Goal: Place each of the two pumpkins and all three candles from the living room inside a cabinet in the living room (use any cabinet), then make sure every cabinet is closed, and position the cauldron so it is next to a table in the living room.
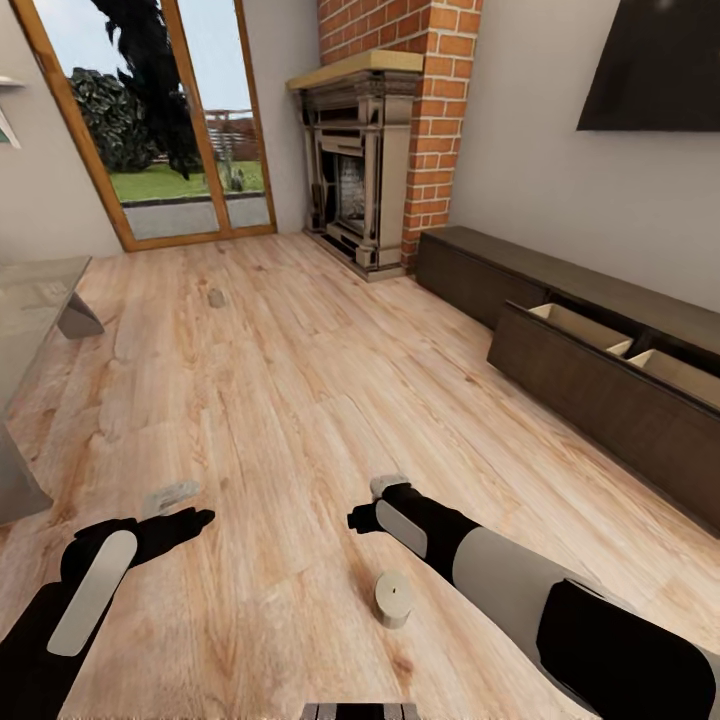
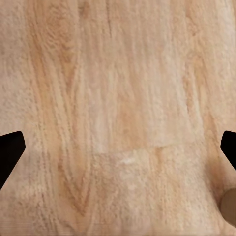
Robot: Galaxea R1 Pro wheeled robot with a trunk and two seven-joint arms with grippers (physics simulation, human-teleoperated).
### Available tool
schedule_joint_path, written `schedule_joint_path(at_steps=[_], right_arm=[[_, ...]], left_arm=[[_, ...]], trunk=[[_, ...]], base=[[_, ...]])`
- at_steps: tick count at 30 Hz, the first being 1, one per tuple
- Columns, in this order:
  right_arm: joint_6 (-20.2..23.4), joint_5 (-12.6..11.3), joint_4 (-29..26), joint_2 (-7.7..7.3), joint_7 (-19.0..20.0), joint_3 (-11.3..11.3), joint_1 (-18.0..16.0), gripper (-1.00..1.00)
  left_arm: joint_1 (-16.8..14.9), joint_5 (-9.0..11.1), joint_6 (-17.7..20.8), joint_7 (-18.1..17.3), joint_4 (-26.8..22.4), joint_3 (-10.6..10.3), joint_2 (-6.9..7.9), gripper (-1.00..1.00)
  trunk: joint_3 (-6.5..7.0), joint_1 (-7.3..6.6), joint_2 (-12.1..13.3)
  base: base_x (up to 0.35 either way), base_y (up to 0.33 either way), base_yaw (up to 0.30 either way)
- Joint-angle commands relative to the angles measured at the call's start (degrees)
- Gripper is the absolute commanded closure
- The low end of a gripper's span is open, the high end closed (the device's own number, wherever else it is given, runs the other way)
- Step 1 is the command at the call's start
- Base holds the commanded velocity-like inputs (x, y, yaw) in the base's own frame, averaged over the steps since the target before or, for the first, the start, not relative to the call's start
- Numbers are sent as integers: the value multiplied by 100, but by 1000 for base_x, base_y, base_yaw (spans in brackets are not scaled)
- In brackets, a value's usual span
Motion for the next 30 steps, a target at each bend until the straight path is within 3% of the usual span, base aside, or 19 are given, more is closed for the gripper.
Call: schedule_joint_path(at_steps=[1,27,30], right_arm=[[0,-58,-10,-5,-47,40,-8,-100],[-15,-65,71,-45,-91,41,-8,-100],[-15,-66,75,-45,-93,41,-8,-100]], left_arm=[[-3,60,14,53,-6,0,1,-100],[-3,71,15,53,-9,-2,1,-100],[-1,144,23,48,-69,-1,10,-100]], trunk=[[-28,1,-4],[-604,68,-39],[-670,76,-43]], base=[[0,0,0],[0,0,0],[0,0,0]])
